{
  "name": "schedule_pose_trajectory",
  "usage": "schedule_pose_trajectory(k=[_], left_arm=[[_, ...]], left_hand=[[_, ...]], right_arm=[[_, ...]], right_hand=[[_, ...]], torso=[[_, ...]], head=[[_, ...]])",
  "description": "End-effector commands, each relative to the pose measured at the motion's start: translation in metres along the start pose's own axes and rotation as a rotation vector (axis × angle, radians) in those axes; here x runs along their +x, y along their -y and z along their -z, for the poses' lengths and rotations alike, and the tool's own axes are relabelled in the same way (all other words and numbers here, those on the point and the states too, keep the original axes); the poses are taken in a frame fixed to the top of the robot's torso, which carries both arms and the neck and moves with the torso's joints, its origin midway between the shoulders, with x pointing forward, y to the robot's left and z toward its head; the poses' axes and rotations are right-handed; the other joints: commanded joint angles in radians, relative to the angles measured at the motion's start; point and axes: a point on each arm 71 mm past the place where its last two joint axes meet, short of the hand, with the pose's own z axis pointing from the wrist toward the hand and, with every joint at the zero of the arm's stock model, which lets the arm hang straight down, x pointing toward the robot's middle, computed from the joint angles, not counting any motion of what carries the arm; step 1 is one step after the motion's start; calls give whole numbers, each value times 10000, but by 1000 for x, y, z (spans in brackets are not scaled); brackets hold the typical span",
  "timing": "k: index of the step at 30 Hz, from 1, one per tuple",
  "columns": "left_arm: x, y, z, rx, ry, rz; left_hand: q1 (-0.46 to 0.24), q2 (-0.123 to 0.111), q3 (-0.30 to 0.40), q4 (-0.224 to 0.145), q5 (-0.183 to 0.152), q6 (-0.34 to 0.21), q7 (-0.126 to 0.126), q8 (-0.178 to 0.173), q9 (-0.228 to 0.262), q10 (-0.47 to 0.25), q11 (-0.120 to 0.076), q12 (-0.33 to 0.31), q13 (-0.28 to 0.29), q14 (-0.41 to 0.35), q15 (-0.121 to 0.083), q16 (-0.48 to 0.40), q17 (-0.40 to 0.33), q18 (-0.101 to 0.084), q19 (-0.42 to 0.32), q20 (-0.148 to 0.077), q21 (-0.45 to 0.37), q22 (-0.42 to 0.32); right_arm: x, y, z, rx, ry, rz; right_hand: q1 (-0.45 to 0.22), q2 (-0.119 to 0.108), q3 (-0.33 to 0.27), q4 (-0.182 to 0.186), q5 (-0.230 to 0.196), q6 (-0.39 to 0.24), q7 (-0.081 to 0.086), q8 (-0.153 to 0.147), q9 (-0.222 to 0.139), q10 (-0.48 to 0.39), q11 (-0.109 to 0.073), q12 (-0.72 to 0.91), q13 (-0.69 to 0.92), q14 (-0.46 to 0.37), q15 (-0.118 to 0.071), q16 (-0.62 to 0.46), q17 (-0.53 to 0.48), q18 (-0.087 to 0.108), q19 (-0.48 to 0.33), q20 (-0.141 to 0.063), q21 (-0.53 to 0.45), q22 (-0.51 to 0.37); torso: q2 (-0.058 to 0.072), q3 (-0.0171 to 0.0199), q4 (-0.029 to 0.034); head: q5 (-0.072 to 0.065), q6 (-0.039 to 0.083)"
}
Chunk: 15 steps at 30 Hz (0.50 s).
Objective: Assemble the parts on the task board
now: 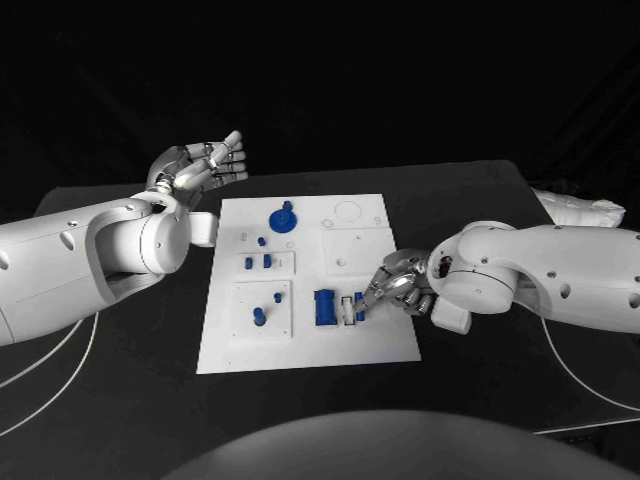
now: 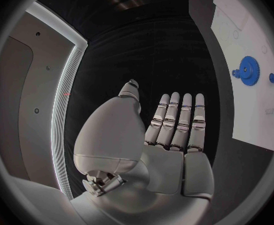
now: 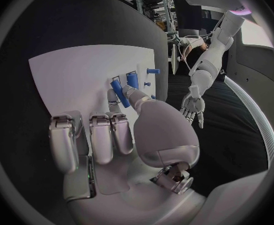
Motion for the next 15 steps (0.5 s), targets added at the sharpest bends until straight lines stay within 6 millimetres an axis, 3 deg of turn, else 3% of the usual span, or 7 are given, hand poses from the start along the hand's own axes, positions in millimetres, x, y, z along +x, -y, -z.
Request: schedule_pose_trajectory(k=[1,15], left_arm=[[2,1,0,60,-174,92],[1,1,0,64,-153,84]], left_hand=[[5,118,22,8,56,-55,204,45,-11,-48,-9,55,-6,-68,-13,64,-16,-49,-17,-3,-61,-15],[10,125,21,7,57,-57,204,51,-12,-48,-9,63,-6,-69,-14,75,-29,-48,-17,-3,-59,-26]], right_arm=[[3,2,-1,394,-387,263],[6,-1,-6,658,-518,599]], right_hand=[[20,-65,-75,30,-69,-96,33,-86,-57,1072,88,45,2630,1060,60,41,2635,-67,1066,51,45,2634],[-5,-77,-121,67,-106,-92,92,-123,-122,1072,141,45,2630,1060,88,41,2635,-67,1066,71,45,2634]], torso=[[4,-2,-1],[-15,6,-1]], head=[[-13,0],[-9,0]])
